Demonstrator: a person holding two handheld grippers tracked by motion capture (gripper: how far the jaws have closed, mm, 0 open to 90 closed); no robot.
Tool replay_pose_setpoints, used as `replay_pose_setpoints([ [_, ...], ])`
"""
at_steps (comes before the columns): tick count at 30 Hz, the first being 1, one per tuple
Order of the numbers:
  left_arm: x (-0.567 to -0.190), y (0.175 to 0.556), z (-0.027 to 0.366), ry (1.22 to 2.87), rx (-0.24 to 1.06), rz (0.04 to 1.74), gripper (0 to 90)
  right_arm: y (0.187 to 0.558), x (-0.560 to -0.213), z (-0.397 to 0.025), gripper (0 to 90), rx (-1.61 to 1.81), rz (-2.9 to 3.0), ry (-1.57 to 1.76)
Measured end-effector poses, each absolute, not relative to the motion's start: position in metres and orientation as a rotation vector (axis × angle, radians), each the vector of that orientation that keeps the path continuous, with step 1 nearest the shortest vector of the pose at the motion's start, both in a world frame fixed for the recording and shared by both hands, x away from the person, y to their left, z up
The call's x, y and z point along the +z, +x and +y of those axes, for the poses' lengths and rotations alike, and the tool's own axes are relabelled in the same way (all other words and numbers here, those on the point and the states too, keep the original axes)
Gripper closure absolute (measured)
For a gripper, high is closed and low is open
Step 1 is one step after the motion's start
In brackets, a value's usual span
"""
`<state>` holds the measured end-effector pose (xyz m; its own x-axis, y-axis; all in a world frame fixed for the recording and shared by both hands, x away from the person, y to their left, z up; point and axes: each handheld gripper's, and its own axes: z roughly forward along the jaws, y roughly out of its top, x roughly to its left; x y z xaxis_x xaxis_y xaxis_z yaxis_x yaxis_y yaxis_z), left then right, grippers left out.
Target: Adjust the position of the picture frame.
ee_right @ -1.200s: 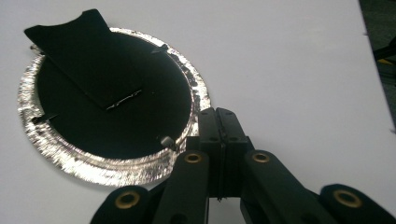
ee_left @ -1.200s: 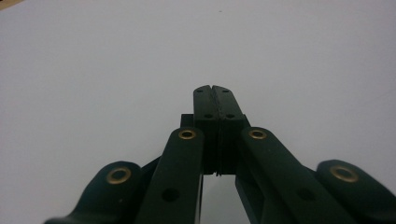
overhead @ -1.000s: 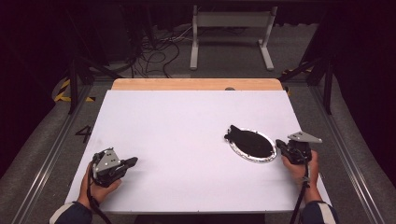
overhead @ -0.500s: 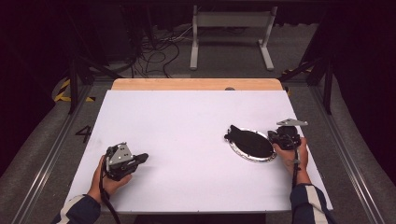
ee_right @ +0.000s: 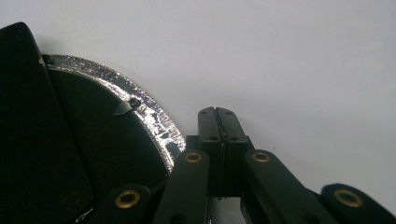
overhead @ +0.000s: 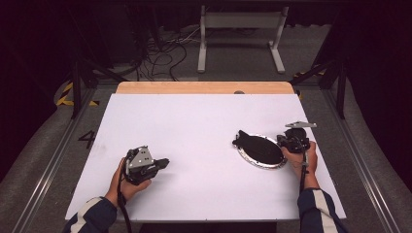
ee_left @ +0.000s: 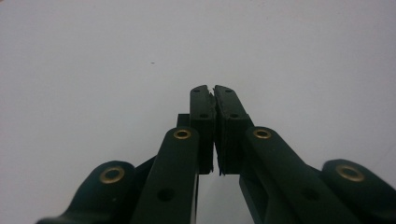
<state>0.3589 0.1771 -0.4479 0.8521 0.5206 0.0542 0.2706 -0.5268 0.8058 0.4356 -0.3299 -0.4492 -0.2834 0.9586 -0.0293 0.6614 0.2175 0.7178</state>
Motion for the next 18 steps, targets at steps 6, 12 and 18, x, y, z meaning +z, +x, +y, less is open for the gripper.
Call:
replay_pose_setpoints([
  [6, -0.448, 0.361, 0.168, 2.146, 0.362, 0.551, 86.0, 0.436, -0.450, -0.327, 90.0, 0.908, 2.082, 1.465],
  [12, -0.448, 0.365, 0.155, 2.164, 0.342, 0.525, 85.9, 0.436, -0.450, -0.317, 90.0, 0.934, 2.154, 1.408],
  [18, -0.450, 0.368, 0.148, 2.179, 0.337, 0.510, 85.9, 0.434, -0.451, -0.300, 90.0, 0.973, 2.220, 1.352],
])
